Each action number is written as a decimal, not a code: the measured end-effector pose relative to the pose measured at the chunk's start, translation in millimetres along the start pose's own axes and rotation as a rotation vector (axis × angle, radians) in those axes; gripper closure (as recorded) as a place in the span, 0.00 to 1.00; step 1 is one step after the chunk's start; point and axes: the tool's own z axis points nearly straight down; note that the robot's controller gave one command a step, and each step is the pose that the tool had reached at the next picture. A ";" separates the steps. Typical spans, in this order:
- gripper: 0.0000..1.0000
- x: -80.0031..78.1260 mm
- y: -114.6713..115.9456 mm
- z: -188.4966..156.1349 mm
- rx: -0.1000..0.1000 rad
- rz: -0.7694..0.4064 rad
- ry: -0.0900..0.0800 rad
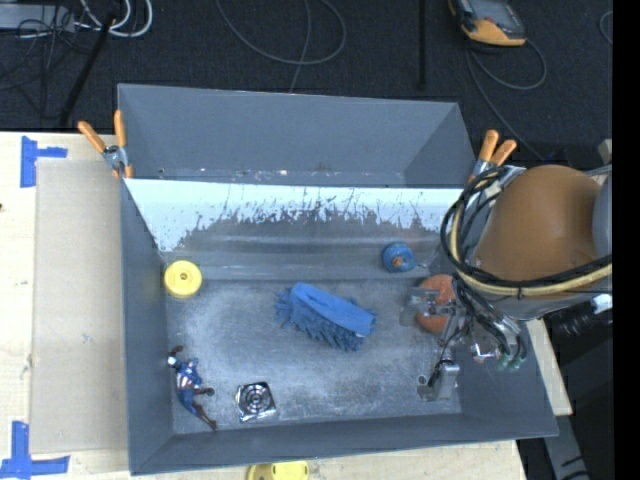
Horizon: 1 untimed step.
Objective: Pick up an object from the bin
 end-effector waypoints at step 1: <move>0.00 -0.9 0.1 -2.8 0.000 -0.001 -0.005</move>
Offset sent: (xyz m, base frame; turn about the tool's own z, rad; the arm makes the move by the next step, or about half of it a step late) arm 0.0236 0.0033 0.0784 -0.2233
